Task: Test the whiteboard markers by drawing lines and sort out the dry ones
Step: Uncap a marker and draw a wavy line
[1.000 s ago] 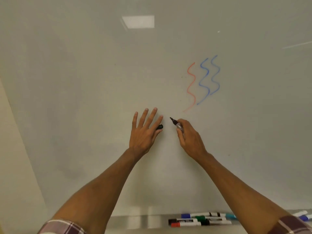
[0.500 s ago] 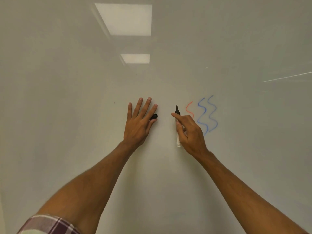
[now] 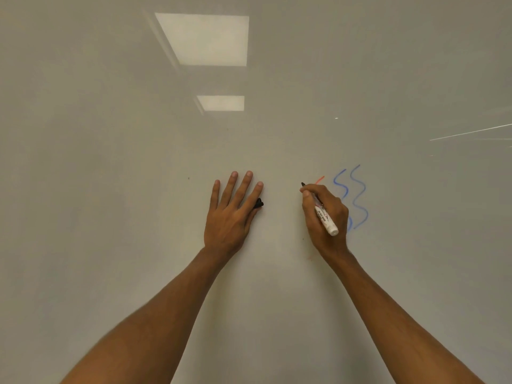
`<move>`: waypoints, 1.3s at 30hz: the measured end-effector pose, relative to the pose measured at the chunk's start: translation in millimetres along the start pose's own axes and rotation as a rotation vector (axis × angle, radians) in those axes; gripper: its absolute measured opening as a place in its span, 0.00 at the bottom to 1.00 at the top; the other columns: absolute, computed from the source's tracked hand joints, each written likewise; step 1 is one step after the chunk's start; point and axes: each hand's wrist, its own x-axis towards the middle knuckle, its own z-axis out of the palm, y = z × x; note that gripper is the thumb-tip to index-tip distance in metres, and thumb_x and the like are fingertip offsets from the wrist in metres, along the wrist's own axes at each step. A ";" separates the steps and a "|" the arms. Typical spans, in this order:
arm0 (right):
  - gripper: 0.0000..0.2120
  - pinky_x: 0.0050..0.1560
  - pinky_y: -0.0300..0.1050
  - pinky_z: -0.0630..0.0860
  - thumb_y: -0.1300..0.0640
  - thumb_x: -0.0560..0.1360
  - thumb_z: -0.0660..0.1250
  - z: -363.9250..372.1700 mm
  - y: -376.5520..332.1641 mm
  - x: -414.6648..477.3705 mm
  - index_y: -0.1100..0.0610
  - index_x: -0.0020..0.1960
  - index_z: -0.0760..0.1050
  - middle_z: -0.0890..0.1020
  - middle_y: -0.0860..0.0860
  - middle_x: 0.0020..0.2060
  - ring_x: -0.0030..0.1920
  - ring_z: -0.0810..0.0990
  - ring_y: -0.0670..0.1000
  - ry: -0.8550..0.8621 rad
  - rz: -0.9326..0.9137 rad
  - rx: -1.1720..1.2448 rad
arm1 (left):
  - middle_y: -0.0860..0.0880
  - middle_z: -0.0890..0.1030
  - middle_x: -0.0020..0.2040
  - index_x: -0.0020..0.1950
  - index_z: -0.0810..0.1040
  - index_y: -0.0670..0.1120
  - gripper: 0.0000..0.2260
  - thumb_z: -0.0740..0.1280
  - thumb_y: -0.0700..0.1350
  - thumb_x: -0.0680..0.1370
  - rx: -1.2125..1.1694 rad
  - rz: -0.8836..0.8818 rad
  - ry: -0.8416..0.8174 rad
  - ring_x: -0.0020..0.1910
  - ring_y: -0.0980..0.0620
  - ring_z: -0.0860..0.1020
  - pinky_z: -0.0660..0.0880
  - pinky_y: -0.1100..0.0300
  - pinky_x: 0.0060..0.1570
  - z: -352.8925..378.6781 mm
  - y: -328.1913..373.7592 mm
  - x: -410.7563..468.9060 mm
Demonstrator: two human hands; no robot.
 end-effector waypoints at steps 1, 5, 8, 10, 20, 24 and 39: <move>0.08 0.37 0.49 0.75 0.53 0.76 0.61 1.4 0.9 0.2 0.54 0.52 0.75 0.77 0.45 0.32 0.31 0.75 0.49 -0.001 0.051 0.008 | 0.45 0.62 0.77 0.77 0.64 0.48 0.21 0.54 0.53 0.85 -0.001 0.000 0.000 0.77 0.41 0.57 0.54 0.39 0.74 0.6 0.0 0.0; 0.08 0.32 0.44 0.72 0.55 0.75 0.64 3.5 2.8 4.7 0.54 0.53 0.69 0.74 0.45 0.31 0.30 0.75 0.49 -0.010 0.171 0.049 | 0.45 0.62 0.77 0.77 0.64 0.47 0.22 0.56 0.53 0.84 0.005 -0.002 0.006 0.77 0.41 0.57 0.55 0.39 0.74 2.4 0.7 1.6; 0.05 0.31 0.41 0.71 0.56 0.76 0.64 5.4 2.2 5.3 0.56 0.49 0.71 0.78 0.48 0.33 0.31 0.75 0.47 -0.002 0.155 0.011 | 0.45 0.62 0.77 0.77 0.64 0.47 0.22 0.57 0.52 0.84 0.007 -0.006 0.003 0.77 0.42 0.57 0.55 0.39 0.74 2.4 0.1 1.0; 0.05 0.31 0.41 0.71 0.55 0.75 0.64 8.7 3.6 1.8 0.57 0.48 0.72 0.78 0.49 0.34 0.31 0.74 0.47 0.008 0.143 -0.009 | 0.45 0.62 0.77 0.77 0.64 0.47 0.22 0.57 0.52 0.84 0.010 -0.007 0.001 0.77 0.42 0.57 0.54 0.39 0.74 2.3 -0.2 -0.4; 0.09 0.33 0.47 0.72 0.52 0.73 0.62 8.3 14.9 -36.4 0.58 0.43 0.73 0.76 0.50 0.31 0.31 0.72 0.52 -0.007 0.084 -0.056 | 0.45 0.62 0.77 0.77 0.64 0.47 0.22 0.57 0.53 0.84 0.011 -0.004 0.001 0.78 0.42 0.57 0.55 0.39 0.74 3.4 -1.6 -1.2; 0.09 0.34 0.44 0.71 0.53 0.73 0.62 9.5 12.8 -57.6 0.59 0.41 0.73 0.75 0.51 0.29 0.30 0.71 0.51 0.054 0.117 -0.107 | 0.44 0.62 0.77 0.77 0.65 0.47 0.22 0.57 0.52 0.84 0.022 -0.004 0.006 0.77 0.42 0.57 0.55 0.39 0.74 3.2 -3.2 -0.4; 0.07 0.30 0.38 0.64 0.59 0.69 0.64 -12.3 21.3 -146.9 0.58 0.34 0.71 0.70 0.49 0.24 0.29 0.66 0.49 -0.106 0.089 -0.271 | 0.45 0.61 0.78 0.77 0.65 0.49 0.21 0.56 0.52 0.84 -0.046 -0.051 -0.023 0.78 0.42 0.56 0.52 0.39 0.75 0.1 1.5 -6.3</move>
